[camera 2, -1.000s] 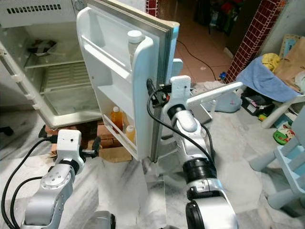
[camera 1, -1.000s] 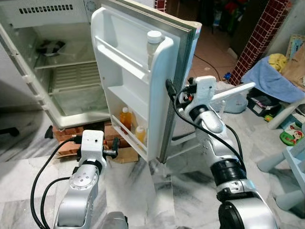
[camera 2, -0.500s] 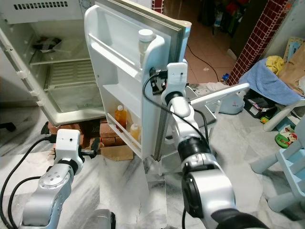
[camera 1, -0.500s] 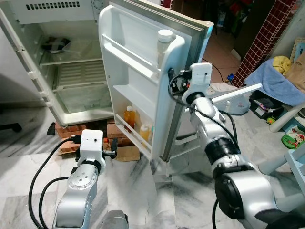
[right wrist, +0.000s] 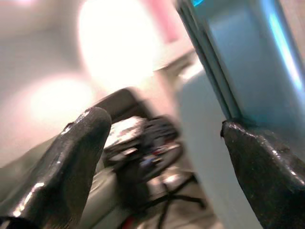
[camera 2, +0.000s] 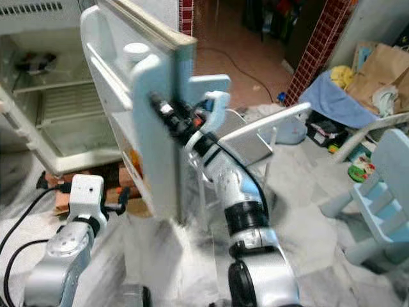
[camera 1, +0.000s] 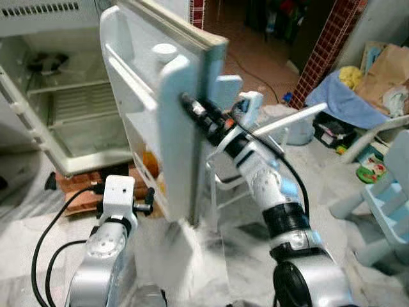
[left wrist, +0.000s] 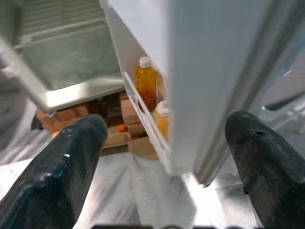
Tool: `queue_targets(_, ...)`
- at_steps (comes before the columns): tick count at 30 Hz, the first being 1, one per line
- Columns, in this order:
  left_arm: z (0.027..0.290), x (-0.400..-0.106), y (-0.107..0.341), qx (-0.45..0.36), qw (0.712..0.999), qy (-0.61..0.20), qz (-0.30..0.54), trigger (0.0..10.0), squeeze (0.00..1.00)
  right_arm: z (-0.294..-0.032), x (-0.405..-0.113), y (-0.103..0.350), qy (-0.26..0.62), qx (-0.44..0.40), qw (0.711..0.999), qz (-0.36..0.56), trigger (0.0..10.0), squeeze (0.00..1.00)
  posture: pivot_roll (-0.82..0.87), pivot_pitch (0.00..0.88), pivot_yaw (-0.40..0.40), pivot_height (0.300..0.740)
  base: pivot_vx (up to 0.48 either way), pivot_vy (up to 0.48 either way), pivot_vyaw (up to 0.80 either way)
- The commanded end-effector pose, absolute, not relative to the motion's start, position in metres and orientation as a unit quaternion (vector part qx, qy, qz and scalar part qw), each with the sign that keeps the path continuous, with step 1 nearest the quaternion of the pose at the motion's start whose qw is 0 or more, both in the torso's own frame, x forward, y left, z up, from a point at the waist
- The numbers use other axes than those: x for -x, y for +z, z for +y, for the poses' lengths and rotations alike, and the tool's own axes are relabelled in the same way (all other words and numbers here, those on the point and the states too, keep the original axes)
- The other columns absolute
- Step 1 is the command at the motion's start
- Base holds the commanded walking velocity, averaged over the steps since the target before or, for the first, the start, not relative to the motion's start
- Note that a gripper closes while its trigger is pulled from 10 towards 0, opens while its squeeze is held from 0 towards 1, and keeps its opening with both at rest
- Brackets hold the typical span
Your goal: Restocking fridge
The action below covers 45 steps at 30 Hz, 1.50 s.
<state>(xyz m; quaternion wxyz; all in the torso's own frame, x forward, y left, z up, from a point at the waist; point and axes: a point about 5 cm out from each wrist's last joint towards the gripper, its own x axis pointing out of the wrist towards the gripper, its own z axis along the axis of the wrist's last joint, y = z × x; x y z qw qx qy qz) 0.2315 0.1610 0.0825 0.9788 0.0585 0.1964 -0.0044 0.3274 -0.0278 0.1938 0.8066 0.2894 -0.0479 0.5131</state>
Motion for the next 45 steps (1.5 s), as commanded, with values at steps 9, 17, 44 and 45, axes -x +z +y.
queue_targets(9, 0.161, -0.233, 0.089, -0.066, 0.981, -0.012, 0.179, 10.0, 0.0, -0.081, -0.298, 0.131, 0.46, -0.138, 0.877, 0.027, 10.0, 0.0, 0.22, 0.0, -0.06, 0.74, 0.0, 0.0, 0.0)
queue_targets(17, 0.152, -0.239, 0.1, -0.046, 0.988, -0.035, 0.14, 10.0, 0.0, -0.11, -0.294, 0.116, 0.272, -0.077, 0.959, -0.002, 10.0, 0.0, 0.19, 0.0, -0.055, 0.74, 0.0, 0.0, 0.0)
queue_targets(44, 0.139, -0.245, 0.1, -0.023, 0.989, -0.072, 0.126, 10.0, 0.0, -0.129, -0.3, 0.113, 0.1, -0.067, 0.993, -0.003, 10.0, 0.0, 0.15, 0.0, -0.063, 0.74, -0.276, 0.078, -0.69)
queue_targets(45, 0.139, -0.245, 0.1, -0.023, 0.989, -0.072, 0.126, 10.0, 0.0, -0.129, -0.3, 0.113, 0.1, -0.067, 0.993, -0.003, 10.0, 0.0, 0.15, 0.0, -0.063, 0.74, -0.304, 0.315, -0.8)
